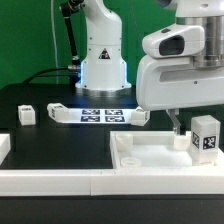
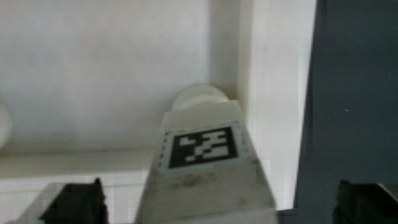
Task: Assemble square table
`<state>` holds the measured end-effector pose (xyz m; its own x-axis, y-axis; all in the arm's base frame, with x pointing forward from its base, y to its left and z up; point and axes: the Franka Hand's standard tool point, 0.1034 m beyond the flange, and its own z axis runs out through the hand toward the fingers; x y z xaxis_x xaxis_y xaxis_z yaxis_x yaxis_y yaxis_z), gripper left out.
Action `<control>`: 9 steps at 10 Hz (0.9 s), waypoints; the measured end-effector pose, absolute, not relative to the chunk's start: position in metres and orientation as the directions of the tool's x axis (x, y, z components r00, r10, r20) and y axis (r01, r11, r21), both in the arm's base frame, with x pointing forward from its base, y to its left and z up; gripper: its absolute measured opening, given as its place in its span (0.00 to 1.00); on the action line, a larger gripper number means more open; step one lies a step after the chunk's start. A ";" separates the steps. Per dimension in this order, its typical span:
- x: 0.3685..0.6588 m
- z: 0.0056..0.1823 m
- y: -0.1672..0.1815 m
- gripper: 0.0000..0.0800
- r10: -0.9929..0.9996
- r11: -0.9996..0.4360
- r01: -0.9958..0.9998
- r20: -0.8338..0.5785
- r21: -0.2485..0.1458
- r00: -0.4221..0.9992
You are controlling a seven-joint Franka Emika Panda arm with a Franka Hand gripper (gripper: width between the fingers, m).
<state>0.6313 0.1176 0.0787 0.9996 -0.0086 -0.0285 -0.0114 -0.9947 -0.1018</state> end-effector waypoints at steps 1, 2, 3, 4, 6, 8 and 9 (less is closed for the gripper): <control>0.631 0.078 0.118 0.66 -0.029 -0.994 -0.033 -0.032 -0.102 0.999; 0.631 0.078 0.117 0.49 -0.025 -0.994 -0.028 -0.031 -0.102 0.999; 0.631 0.078 0.117 0.49 -0.057 -0.993 -0.061 -0.035 -0.100 0.998; 0.631 0.078 0.117 0.36 -0.152 -0.983 -0.155 -0.044 -0.098 0.987; 0.631 0.077 0.117 0.36 -0.310 -0.945 -0.313 -0.050 -0.093 0.950; 0.623 0.077 0.120 0.36 -0.555 -0.828 -0.551 0.002 -0.105 0.832; 0.621 0.076 0.123 0.36 -0.699 -0.711 -0.695 -0.006 -0.107 0.715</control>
Offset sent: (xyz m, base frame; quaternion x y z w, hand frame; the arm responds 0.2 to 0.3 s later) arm 0.0000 0.0000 0.0000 0.0000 0.0000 0.1938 0.9810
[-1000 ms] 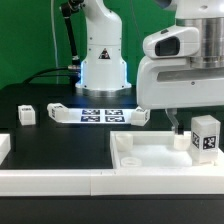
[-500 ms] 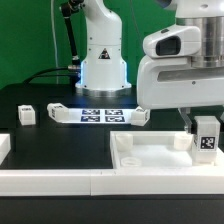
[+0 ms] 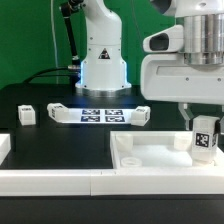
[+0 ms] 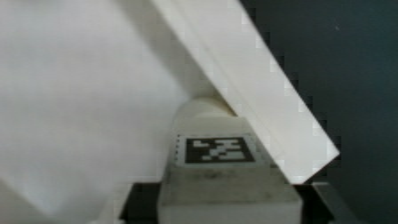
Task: Assemble square table
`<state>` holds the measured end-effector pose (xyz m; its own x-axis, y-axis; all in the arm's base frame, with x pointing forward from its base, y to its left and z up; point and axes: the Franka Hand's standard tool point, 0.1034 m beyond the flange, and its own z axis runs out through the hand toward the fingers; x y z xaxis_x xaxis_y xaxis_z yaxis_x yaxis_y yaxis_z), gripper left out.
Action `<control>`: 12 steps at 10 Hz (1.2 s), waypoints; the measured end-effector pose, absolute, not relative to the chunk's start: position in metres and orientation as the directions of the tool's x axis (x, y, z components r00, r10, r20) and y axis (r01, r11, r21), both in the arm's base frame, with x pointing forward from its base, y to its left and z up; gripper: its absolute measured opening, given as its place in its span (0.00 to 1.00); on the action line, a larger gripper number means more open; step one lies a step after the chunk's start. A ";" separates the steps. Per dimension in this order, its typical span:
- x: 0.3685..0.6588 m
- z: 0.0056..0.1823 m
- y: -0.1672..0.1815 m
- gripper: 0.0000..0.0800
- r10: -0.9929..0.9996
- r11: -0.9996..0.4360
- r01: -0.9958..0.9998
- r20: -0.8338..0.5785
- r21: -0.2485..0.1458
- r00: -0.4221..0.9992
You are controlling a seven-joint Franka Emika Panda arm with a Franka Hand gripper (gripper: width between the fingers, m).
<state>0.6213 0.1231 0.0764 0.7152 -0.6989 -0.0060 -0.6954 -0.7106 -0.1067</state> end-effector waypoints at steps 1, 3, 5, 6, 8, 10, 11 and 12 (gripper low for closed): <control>0.621 0.076 0.125 0.36 -0.794 -0.602 -0.791 -0.017 -0.106 0.607; 0.623 0.076 0.123 0.36 -0.922 -0.370 -0.920 -0.073 -0.126 0.381; 0.625 0.076 0.119 0.36 -0.964 -0.213 -0.968 -0.134 -0.129 0.230; 0.625 0.075 0.118 0.36 -0.975 -0.138 -0.982 -0.154 -0.126 0.157; 0.623 0.075 0.119 0.49 -0.951 -0.260 -0.957 -0.138 -0.126 0.277; 0.625 0.077 0.120 0.66 -0.804 -0.574 -0.809 -0.100 -0.128 0.586; 0.627 0.078 0.120 0.78 -0.730 -0.664 -0.734 -0.088 -0.141 0.678; 0.627 0.078 0.121 0.80 -0.718 -0.678 -0.721 -0.084 -0.142 0.691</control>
Offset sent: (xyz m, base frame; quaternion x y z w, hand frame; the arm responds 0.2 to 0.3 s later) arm 0.0245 -0.0003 0.0064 0.1067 -0.0229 0.3515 0.9298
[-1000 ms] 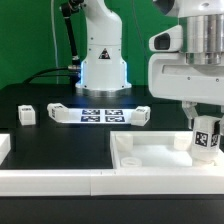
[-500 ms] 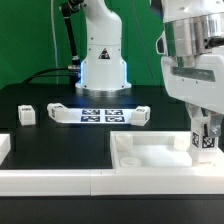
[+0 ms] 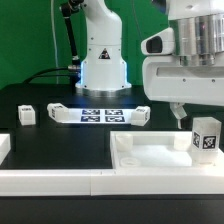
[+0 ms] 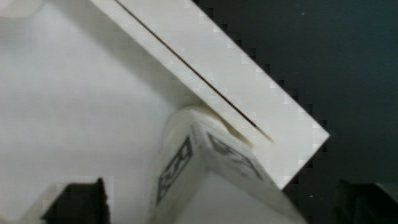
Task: Assemble square table
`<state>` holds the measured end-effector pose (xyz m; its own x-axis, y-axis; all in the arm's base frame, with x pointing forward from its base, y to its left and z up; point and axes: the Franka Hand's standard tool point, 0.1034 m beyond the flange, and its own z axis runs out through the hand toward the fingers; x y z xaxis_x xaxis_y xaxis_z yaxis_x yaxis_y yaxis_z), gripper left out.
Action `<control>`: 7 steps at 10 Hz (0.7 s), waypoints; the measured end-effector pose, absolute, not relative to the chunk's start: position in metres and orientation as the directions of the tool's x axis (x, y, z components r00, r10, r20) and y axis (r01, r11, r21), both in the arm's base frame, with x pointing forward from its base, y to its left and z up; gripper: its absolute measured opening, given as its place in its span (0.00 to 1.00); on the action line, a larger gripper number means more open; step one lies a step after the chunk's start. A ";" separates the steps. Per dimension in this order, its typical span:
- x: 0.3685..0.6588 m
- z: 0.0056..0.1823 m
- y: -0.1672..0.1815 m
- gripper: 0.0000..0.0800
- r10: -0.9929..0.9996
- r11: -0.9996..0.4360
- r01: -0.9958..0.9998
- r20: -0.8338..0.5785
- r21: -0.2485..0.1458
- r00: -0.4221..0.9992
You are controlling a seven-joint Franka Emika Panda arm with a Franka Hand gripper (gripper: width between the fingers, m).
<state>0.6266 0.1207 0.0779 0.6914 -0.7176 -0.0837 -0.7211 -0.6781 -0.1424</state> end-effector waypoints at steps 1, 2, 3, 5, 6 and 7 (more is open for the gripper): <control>0.627 0.078 0.120 0.80 -0.650 -0.744 -0.652 -0.069 -0.149 0.757; 0.627 0.078 0.120 0.81 -0.606 -0.780 -0.607 -0.060 -0.153 0.793; 0.627 0.078 0.120 0.81 -0.569 -0.807 -0.570 -0.053 -0.155 0.821; 0.629 0.080 0.123 0.81 -0.291 -0.950 -0.287 0.015 -0.121 0.957; 0.630 0.082 0.118 0.81 -0.117 -0.987 -0.111 0.042 -0.115 0.992; 0.631 0.081 0.110 0.81 -0.080 -0.991 -0.074 0.046 -0.115 0.996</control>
Offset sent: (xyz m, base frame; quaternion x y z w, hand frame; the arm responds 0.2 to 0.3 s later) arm 0.0095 0.0016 0.0010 -0.0610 0.0737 -0.4537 0.8860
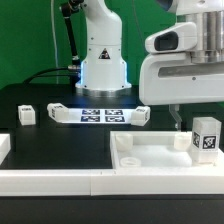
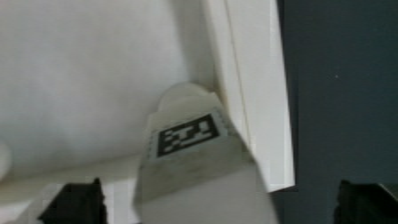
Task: Assemble square table
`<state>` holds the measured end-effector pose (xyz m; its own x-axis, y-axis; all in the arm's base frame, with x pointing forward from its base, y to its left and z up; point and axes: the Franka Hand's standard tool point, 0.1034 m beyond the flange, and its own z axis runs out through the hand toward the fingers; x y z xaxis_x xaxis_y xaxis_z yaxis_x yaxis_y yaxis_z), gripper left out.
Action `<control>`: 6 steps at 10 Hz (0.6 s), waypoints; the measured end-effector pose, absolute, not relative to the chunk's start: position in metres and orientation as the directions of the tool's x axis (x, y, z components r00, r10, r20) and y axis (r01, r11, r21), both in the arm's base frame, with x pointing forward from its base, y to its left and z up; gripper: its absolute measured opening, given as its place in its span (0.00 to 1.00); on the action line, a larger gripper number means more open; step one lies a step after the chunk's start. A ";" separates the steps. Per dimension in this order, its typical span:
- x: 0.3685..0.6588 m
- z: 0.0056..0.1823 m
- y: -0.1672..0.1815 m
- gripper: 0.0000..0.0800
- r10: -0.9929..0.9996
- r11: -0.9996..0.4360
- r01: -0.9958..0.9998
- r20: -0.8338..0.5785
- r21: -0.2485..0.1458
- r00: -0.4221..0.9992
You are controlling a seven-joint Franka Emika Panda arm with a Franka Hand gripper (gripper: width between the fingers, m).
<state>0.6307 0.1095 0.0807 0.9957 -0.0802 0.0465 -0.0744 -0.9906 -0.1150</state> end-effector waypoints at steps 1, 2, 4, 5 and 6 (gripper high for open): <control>0.630 0.081 0.111 0.79 -0.118 -0.987 -0.113 0.042 -0.116 0.992; 0.630 0.081 0.112 0.79 -0.123 -0.986 -0.118 0.041 -0.116 0.992; 0.630 0.081 0.112 0.36 -0.214 -0.970 -0.209 0.030 -0.121 0.976; 0.630 0.081 0.112 0.36 -0.255 -0.960 -0.251 0.025 -0.122 0.967; 0.630 0.081 0.112 0.36 -0.335 -0.935 -0.331 0.014 -0.124 0.942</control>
Offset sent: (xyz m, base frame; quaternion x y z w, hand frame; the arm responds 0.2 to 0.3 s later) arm 0.0000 0.0000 0.0000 0.0000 0.0000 0.1296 0.9916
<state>0.6301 0.1123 0.0805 0.9421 -0.3350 0.0136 -0.3308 -0.9355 -0.1243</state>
